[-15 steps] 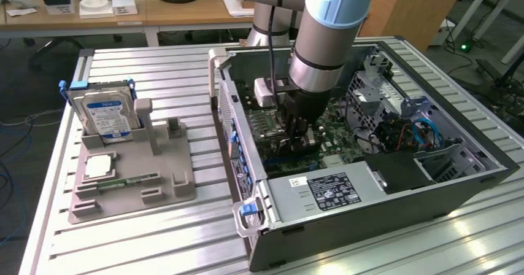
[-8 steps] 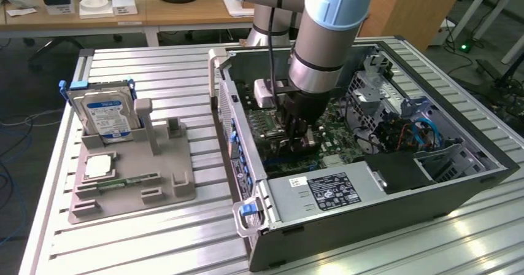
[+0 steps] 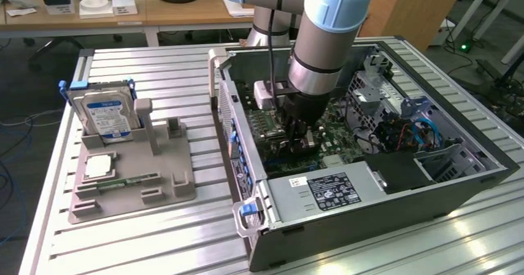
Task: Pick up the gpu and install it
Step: 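Insert the gpu into the slot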
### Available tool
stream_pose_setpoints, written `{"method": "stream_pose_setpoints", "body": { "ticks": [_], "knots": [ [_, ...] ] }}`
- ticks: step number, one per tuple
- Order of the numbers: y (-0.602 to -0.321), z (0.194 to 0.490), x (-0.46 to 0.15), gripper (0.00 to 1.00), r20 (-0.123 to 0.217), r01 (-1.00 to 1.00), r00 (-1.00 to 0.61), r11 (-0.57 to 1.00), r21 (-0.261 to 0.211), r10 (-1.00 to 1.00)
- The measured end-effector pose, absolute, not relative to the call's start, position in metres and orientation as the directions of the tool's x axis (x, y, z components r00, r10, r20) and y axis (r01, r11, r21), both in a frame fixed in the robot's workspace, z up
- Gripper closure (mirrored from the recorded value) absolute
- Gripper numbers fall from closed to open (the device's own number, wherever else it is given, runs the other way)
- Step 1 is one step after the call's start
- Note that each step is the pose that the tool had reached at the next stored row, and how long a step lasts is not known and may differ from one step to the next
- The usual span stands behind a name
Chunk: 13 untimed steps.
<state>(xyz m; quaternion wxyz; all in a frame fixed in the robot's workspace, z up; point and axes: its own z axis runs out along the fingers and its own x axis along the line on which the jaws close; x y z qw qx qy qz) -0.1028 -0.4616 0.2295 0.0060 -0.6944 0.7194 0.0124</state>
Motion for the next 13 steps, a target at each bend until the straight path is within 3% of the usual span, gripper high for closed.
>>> {"method": "stream_pose_setpoints", "body": {
  "ticks": [13],
  "knots": [
    [-0.4616,0.2383,-0.1031,0.65,-0.026,-0.999,-0.035,0.035,0.009,-0.999]
  ]
}}
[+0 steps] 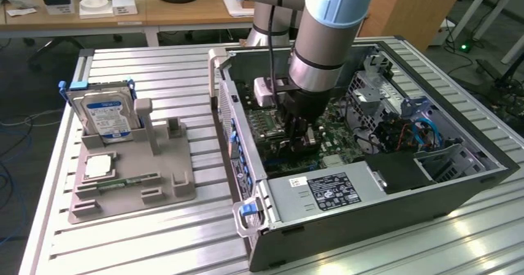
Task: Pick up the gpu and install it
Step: 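Insert the gpu into the slot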
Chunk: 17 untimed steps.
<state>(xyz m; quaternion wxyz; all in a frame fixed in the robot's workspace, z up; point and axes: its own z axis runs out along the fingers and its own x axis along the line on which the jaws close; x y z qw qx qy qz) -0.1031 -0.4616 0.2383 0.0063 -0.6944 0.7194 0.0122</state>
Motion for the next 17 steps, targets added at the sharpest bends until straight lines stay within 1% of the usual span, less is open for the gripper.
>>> {"method": "stream_pose_setpoints", "body": {
  "ticks": [8,12,14,16,17],
  "knots": [
    [-0.462,0.265,-0.103,0.65,-0.026,-0.999,-0.035,0.035,0.006,-0.999],
    [-0.462,0.268,-0.103,0.65,-0.027,-0.999,-0.035,0.035,0.004,-0.999],
    [-0.462,0.268,-0.103,0.67,-0.026,-0.999,-0.035,0.035,0.005,-0.999],
    [-0.462,0.268,-0.103,0.80,-0.026,-0.999,-0.035,0.035,0.005,-0.999],
    [-0.462,0.268,-0.103,0.80,-0.026,-0.999,-0.035,0.035,0.005,-0.999]
  ]
}}
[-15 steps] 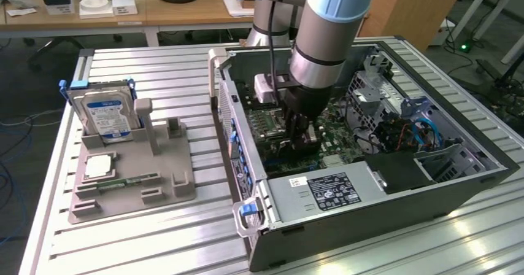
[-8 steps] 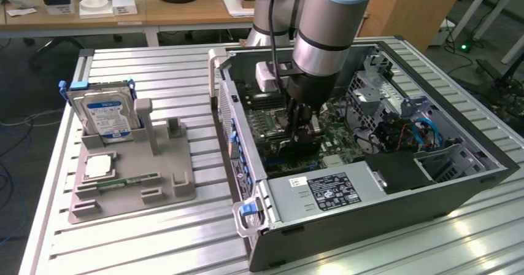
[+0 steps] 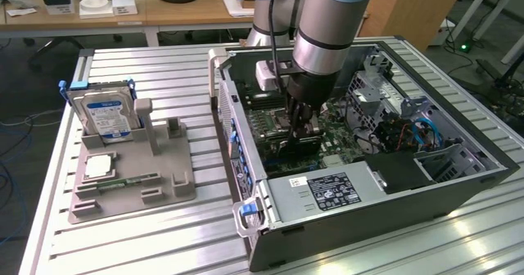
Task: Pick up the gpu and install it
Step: 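Insert the gpu into the slot, then press down on the gpu until it lock into place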
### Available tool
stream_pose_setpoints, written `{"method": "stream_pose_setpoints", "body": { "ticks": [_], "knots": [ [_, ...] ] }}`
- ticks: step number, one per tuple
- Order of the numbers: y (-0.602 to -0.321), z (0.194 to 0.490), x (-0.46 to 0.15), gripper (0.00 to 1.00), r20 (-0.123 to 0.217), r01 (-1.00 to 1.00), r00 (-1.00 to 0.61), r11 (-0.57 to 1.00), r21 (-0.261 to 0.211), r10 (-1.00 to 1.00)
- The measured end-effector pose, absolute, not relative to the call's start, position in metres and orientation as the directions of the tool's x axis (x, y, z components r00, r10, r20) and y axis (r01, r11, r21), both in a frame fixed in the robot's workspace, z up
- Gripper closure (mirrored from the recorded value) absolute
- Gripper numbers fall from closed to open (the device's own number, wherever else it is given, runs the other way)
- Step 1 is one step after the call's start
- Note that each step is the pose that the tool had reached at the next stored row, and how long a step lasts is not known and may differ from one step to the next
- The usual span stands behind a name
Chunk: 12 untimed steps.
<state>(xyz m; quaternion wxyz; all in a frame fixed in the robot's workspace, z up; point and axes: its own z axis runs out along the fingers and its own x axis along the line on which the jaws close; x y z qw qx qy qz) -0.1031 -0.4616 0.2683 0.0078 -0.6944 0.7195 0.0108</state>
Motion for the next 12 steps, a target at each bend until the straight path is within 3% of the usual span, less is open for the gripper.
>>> {"method": "stream_pose_setpoints", "body": {
  "ticks": [1,3,12],
  "knots": [
    [-0.4616,0.2683,-0.1031,0.80,-0.026,-0.999,-0.035,0.035,0.005,-0.999],
    [-0.4616,0.2683,-0.1031,0.89,-0.026,-0.999,-0.035,0.035,0.005,-0.999],
    [-0.4616,0.2683,-0.1031,0.89,-0.026,-0.999,-0.035,0.035,0.005,-0.999]
  ]
}}
